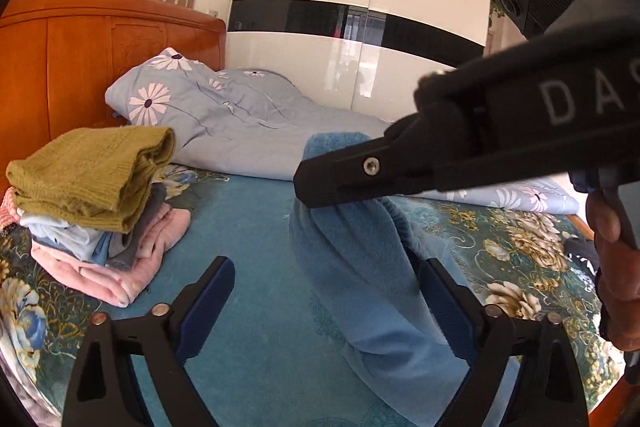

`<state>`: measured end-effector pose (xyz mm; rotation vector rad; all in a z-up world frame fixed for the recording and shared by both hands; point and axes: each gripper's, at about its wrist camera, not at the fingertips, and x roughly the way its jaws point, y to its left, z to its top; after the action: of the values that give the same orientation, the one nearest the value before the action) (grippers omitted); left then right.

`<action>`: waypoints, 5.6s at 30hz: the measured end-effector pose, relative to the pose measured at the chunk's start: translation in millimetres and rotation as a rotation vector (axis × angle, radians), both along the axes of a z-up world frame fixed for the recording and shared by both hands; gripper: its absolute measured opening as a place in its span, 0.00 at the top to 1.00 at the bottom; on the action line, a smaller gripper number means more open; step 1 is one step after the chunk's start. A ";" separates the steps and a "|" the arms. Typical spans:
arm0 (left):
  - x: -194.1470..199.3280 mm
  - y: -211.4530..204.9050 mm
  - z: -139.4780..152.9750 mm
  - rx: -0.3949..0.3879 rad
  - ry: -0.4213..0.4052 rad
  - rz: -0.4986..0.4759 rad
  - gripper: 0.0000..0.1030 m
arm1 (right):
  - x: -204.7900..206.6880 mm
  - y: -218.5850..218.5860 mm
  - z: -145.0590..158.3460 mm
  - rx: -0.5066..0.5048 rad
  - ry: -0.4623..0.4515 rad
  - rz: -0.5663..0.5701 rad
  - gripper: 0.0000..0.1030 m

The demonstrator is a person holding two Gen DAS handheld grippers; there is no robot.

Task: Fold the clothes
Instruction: 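Grasp the pants waistband with the left tool while the right tool holds the pants up, then carry the pants with both tools and lower them onto the bedspread beside the folded stack, then open both tools to release the pants flat on the bed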

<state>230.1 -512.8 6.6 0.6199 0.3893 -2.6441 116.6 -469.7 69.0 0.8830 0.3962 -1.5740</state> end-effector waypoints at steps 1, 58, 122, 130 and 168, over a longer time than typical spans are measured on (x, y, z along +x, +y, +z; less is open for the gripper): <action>1.0 -3.6 -4.3 0.010 -0.007 0.017 0.25 | 1.3 -2.1 -3.5 0.004 -0.008 0.005 0.89; 35.1 -87.6 -45.5 0.077 -0.221 0.209 0.97 | -47.7 319.9 -211.8 0.097 -0.292 -0.499 0.69; 52.7 -94.1 -39.3 0.296 0.059 0.044 0.97 | -97.9 297.1 -48.0 -0.080 0.013 -0.729 0.99; 16.9 -110.3 -76.4 0.358 -0.028 0.024 0.97 | -169.7 262.6 -43.1 -0.023 0.051 -0.795 0.98; 5.4 -128.1 -99.4 0.014 -0.288 0.059 0.75 | -286.0 177.2 -115.4 0.161 0.089 -0.892 0.48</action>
<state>235.5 -640.9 -92.7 0.9621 0.3339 -2.4496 -169.4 -292.6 -46.4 1.2049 0.1900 -2.4260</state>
